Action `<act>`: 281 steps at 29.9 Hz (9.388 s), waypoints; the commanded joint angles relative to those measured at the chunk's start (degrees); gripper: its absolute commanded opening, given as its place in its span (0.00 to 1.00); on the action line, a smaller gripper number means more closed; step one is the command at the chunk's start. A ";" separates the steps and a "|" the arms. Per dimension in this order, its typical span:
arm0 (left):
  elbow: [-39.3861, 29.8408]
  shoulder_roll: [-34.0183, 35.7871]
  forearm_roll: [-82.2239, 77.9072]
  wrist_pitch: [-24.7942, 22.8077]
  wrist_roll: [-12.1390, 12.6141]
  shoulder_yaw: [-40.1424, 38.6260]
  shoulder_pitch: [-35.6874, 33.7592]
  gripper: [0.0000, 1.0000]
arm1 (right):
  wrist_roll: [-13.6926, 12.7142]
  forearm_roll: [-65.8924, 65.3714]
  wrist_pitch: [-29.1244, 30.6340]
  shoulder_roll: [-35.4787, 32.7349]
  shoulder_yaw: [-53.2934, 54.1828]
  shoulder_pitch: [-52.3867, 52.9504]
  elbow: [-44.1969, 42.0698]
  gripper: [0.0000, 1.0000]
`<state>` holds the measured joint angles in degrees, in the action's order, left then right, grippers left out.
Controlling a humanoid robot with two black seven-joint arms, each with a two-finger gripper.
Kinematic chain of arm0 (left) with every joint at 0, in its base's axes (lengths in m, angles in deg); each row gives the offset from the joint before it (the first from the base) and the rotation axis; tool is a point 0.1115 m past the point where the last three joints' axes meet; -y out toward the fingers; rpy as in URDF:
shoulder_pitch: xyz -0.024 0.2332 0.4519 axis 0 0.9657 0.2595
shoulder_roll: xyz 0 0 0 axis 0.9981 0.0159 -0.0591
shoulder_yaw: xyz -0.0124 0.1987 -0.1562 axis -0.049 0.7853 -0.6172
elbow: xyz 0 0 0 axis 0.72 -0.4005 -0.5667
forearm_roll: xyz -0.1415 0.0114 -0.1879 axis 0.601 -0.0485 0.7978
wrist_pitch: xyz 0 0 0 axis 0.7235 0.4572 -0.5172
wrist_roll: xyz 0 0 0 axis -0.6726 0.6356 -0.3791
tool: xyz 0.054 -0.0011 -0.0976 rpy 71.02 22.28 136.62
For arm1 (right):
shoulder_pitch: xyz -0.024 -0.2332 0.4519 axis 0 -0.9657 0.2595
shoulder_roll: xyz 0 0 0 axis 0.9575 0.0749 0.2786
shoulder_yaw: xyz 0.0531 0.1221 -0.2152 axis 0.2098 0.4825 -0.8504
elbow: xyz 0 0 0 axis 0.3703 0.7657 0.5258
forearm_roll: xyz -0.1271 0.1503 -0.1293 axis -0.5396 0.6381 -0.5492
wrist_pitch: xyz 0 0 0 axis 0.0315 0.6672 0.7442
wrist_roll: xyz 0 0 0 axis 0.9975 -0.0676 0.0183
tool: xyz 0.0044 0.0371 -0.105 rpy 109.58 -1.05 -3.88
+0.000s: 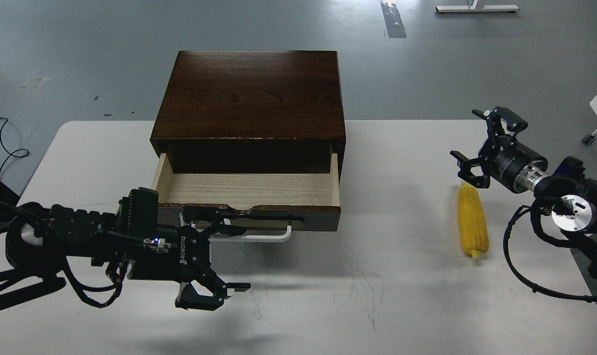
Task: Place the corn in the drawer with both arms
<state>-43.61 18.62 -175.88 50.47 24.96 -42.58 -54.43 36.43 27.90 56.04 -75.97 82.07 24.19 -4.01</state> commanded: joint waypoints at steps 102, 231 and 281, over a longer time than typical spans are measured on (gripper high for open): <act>51.03 -12.12 120.43 -8.23 20.18 -17.30 -1.11 0.99 | -6.15 -74.71 -13.45 -13.98 -20.74 4.75 18.46 0.95; 49.28 -5.35 117.53 -8.31 16.05 -17.47 0.21 0.99 | 20.09 -125.33 -34.90 15.47 -33.75 39.47 20.92 0.24; 48.22 -5.53 118.49 -10.51 16.22 -17.91 0.12 0.99 | -6.06 -10.91 -8.79 -0.44 -20.13 29.81 9.85 0.95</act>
<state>4.55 13.14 -57.52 40.46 41.18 -60.47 -54.37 31.39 10.74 46.13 -75.16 60.19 57.42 5.86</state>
